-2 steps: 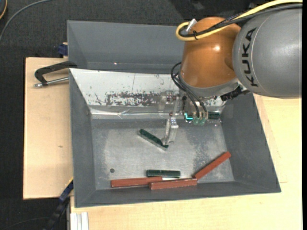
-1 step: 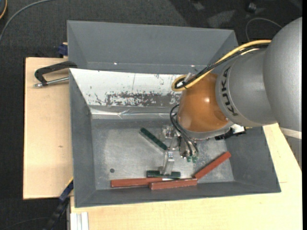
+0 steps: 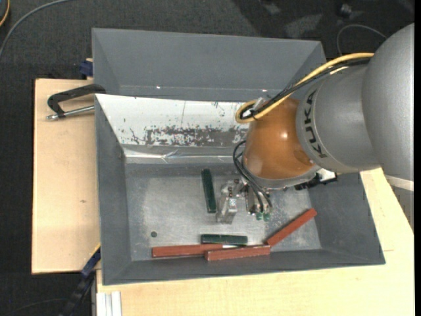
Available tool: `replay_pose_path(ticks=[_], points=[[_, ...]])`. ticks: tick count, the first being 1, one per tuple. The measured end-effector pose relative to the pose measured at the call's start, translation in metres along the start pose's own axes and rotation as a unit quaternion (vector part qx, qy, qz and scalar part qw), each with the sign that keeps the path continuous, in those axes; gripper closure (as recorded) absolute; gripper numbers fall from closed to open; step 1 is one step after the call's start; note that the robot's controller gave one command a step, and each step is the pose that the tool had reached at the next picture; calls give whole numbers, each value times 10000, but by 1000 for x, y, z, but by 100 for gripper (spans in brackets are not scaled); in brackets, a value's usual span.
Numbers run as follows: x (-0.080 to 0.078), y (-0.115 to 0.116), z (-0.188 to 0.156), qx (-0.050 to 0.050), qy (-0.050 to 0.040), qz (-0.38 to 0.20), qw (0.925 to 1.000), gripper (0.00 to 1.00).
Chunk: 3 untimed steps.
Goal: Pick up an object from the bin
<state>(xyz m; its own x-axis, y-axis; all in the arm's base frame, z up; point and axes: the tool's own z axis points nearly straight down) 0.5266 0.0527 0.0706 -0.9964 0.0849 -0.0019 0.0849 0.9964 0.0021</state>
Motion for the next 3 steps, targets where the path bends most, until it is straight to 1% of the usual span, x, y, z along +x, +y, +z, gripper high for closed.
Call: replay_pose_path(ticks=[1,2,3], points=[[0,0,0,-1,-1,2,10000,0],[-3,-40,-40,13,-30,-1631,9866,0],[-1,-169,-8,17,1,-4524,8918,0]])
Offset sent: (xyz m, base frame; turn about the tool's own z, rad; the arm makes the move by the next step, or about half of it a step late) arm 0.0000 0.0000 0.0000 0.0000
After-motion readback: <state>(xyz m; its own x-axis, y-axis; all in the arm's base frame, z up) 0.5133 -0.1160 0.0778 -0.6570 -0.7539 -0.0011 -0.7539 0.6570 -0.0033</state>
